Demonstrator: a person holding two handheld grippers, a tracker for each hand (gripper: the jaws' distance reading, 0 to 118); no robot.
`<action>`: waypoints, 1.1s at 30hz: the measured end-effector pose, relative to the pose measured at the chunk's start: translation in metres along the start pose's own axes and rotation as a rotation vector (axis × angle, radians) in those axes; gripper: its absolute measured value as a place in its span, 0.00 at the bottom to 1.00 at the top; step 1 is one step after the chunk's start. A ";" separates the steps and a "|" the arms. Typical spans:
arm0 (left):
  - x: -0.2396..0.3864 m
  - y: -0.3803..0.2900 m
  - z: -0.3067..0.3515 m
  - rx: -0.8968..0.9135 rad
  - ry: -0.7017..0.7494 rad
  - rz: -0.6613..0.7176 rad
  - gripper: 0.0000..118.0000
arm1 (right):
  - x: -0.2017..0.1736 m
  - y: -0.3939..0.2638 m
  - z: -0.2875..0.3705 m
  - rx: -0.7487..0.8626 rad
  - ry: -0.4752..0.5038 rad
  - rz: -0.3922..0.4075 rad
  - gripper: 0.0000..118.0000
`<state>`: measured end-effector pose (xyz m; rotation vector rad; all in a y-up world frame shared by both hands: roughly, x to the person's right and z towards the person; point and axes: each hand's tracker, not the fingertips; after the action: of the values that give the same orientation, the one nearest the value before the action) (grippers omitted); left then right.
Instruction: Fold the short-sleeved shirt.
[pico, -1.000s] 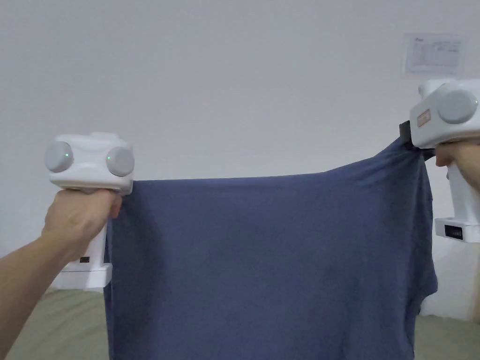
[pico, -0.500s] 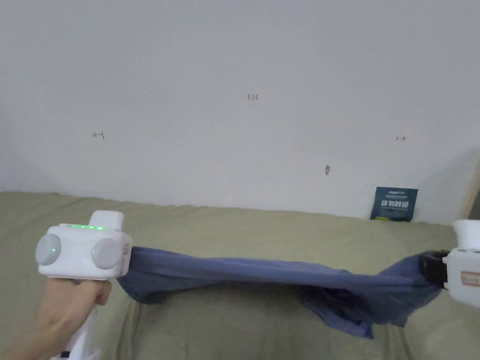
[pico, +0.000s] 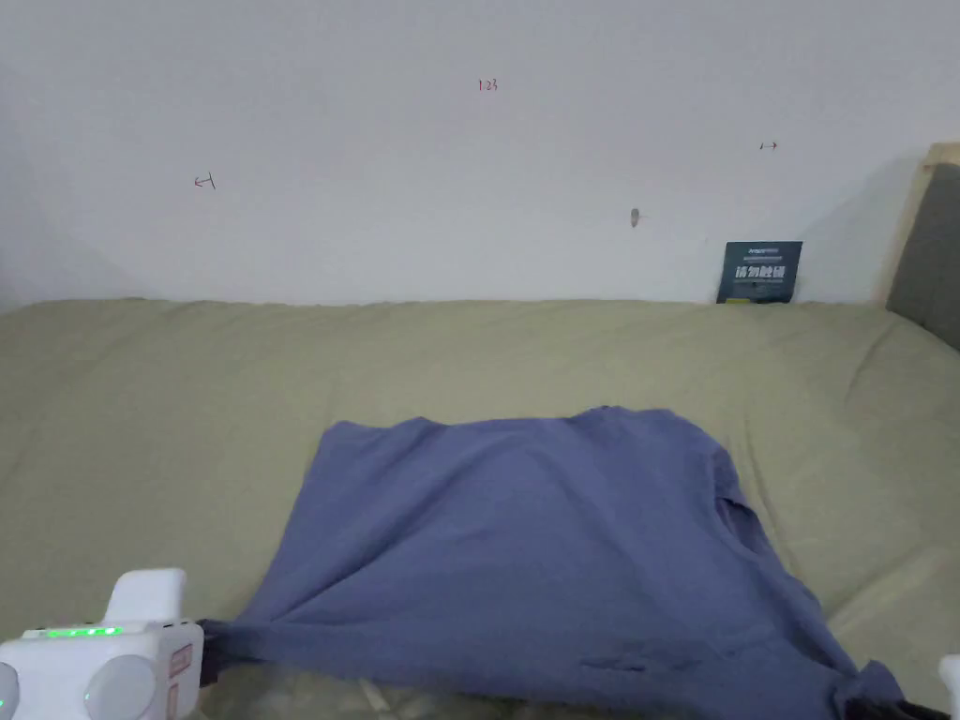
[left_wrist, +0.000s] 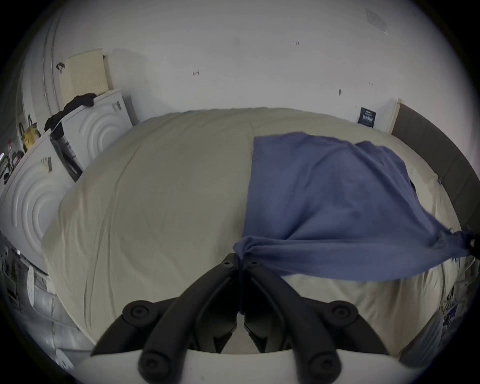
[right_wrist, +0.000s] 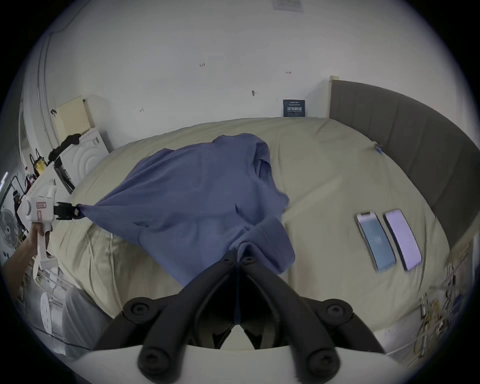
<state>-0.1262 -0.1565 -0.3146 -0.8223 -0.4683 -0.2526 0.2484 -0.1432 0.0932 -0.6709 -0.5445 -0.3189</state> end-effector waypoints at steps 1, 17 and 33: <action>-0.003 -0.013 0.008 -0.005 -0.002 0.005 0.00 | -0.001 -0.009 0.006 -0.006 -0.004 0.002 0.01; -0.028 -0.089 0.013 -0.070 -0.025 0.091 0.00 | 0.012 -0.071 0.013 -0.117 -0.020 -0.052 0.01; -0.016 -0.093 0.044 -0.008 -0.030 0.143 0.99 | 0.043 -0.058 -0.008 -0.056 -0.071 -0.143 1.00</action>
<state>-0.1896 -0.1837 -0.2368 -0.8637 -0.4344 -0.1104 0.2604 -0.1960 0.1410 -0.7011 -0.6554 -0.4472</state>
